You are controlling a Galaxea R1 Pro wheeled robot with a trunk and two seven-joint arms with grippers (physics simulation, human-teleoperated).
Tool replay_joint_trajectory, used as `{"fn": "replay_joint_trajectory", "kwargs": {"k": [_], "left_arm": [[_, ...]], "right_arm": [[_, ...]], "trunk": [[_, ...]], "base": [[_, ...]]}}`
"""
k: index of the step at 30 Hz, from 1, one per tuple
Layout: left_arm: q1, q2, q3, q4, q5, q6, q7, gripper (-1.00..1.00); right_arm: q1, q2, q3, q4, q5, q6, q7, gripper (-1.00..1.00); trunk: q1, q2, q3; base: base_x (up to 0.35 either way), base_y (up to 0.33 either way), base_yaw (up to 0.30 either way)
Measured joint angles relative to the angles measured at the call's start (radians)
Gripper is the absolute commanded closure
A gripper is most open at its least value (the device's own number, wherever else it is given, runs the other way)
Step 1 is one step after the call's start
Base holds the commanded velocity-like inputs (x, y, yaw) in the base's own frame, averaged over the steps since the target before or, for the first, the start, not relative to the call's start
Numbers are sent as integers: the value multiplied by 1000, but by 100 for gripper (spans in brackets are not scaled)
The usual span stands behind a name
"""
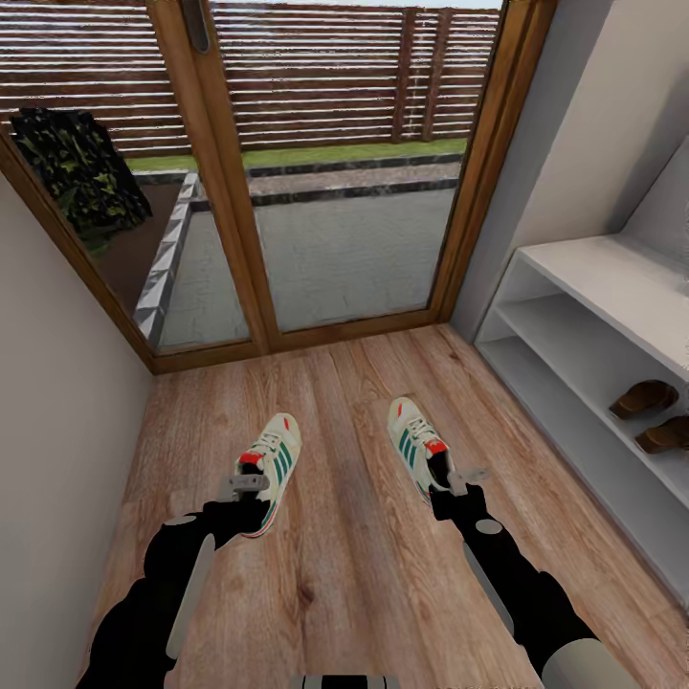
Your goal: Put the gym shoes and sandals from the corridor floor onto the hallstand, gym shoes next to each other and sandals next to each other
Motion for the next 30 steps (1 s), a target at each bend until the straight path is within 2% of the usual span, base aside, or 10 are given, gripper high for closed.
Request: {"fn": "replay_joint_trajectory", "kwargs": {"k": [6, 30], "left_arm": [[0, 0, -1, 0, 0, 0, 0, 100], [0, 0, -1, 0, 0, 0, -2, 100]], "right_arm": [[0, 0, 0, 0, 0, 0, 0, 100], [0, 0, -2, 0, 0, 0, 0, 100]], "trunk": [[0, 0, 6], [92, -168, -45]], "base": [[0, 0, -225], [0, 0, -225]]}}
